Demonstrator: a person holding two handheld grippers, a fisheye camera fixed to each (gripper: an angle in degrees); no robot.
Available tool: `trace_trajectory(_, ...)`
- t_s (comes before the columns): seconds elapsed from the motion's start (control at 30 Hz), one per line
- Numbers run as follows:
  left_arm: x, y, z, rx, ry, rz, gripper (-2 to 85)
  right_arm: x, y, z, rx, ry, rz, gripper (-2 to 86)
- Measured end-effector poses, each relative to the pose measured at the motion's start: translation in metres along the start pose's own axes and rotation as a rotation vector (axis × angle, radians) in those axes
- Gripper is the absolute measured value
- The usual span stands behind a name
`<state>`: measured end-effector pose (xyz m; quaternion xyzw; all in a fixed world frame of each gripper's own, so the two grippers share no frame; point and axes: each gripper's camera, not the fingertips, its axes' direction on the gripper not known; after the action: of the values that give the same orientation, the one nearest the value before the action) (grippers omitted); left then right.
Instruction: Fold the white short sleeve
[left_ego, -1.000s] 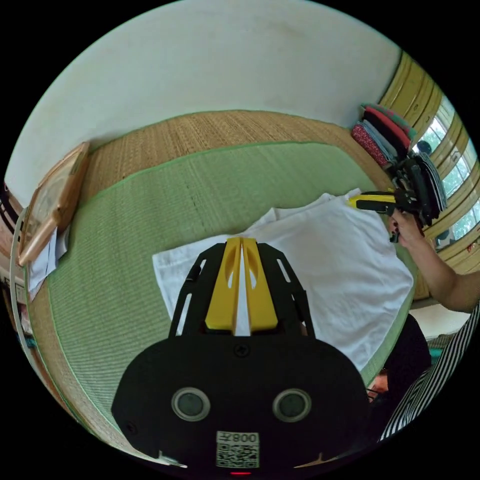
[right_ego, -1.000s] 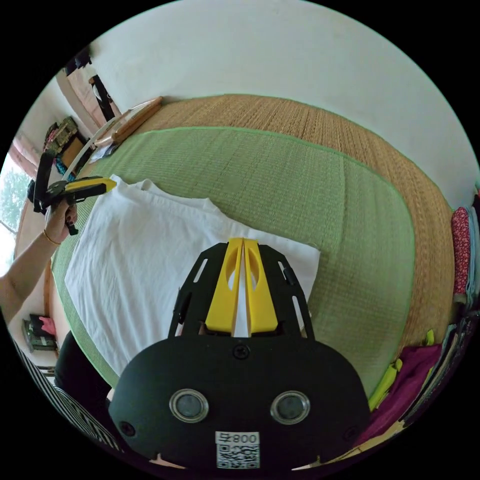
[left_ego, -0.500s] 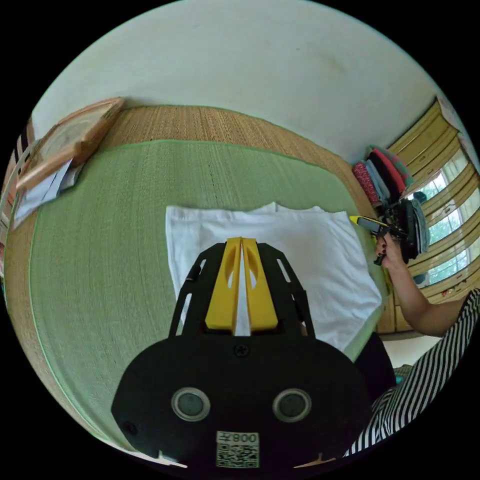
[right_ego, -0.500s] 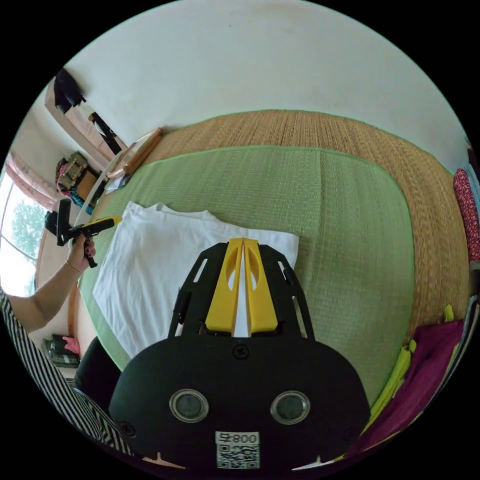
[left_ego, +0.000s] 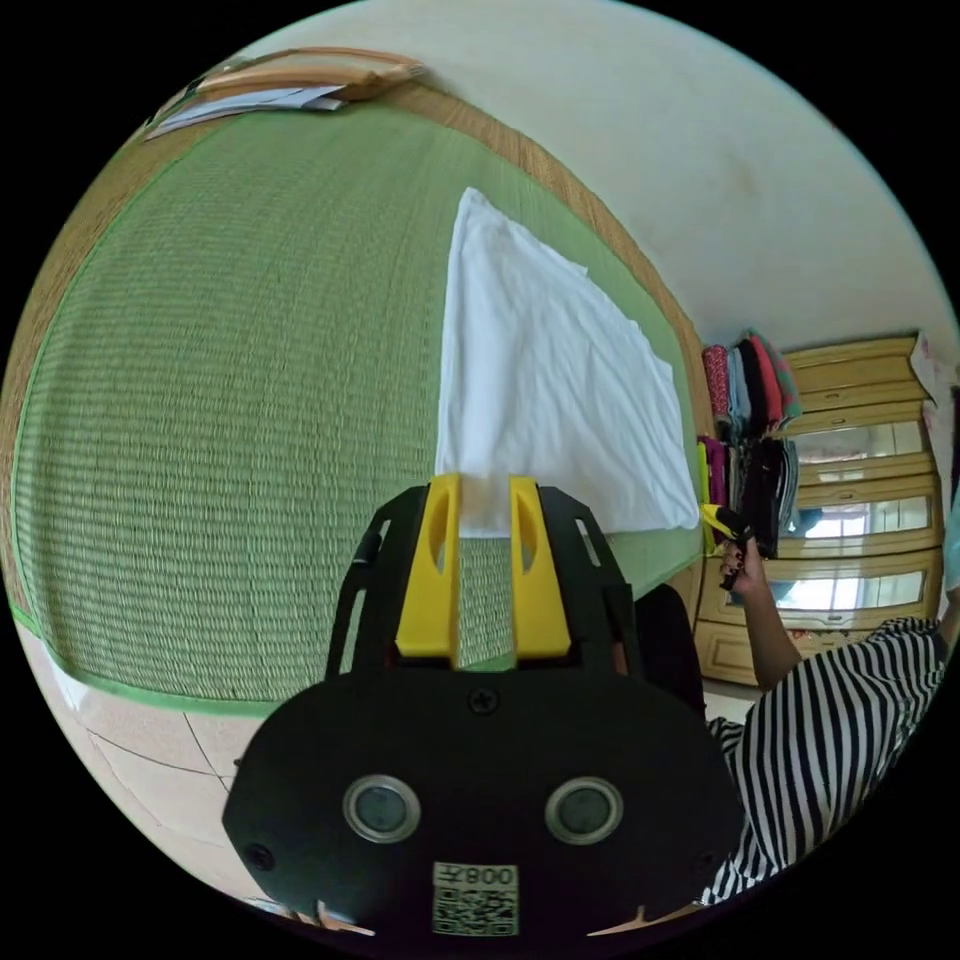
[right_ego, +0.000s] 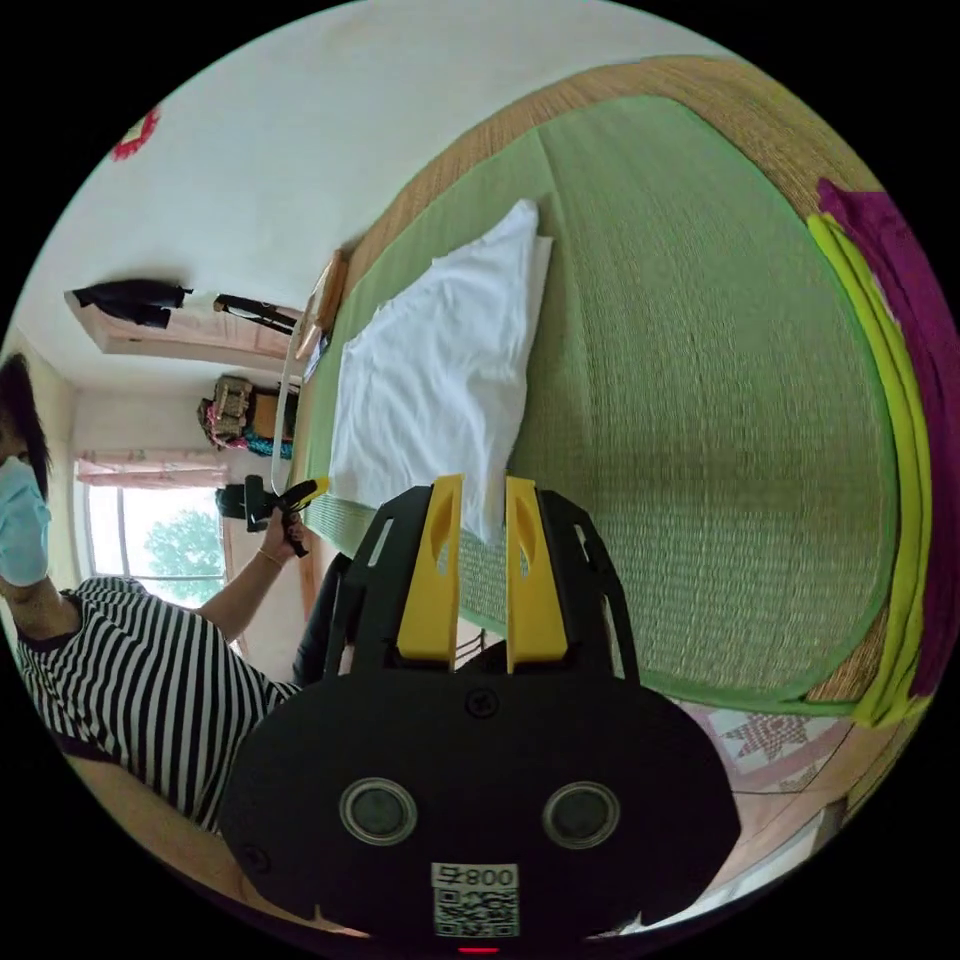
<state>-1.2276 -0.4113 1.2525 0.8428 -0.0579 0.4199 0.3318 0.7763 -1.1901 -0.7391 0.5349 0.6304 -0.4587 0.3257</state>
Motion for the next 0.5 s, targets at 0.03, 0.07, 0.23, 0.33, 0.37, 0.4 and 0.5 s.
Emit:
trace_trajectory(0.03, 0.000, 0.002, 0.004, 0.003, -0.018, -0.010, 5.9, 0.008, 0.008, 0.000, -0.005, -0.008, 0.020, 7.2)
trace_trajectory(0.07, -0.001, 0.002, 0.008, -0.002, -0.025, -0.022, 4.9, 0.013, 0.012, 0.000, -0.004, -0.022, 0.032, 7.1)
trace_trajectory(0.23, -0.004, 0.006, 0.015, -0.011, 0.025, -0.016, 2.2, 0.043, 0.025, -0.010, 0.014, -0.108, 0.050, 2.1)
trace_trajectory(0.33, -0.002, 0.015, 0.009, 0.053, 0.089, 0.007, 1.5, 0.051, 0.027, -0.031, 0.032, -0.146, -0.033, 1.1)
trace_trajectory(0.37, -0.002, 0.019, 0.009, 0.072, 0.107, 0.009, 1.3, 0.053, 0.028, -0.037, 0.034, -0.145, -0.049, 0.9)
trace_trajectory(0.4, -0.003, 0.021, 0.010, 0.077, 0.113, 0.008, 1.2, 0.058, 0.029, -0.045, 0.028, -0.138, -0.081, 0.8)
trace_trajectory(0.5, -0.012, 0.031, 0.029, 0.044, 0.129, -0.037, 0.9, 0.083, 0.033, -0.049, -0.032, -0.179, -0.087, 0.5)
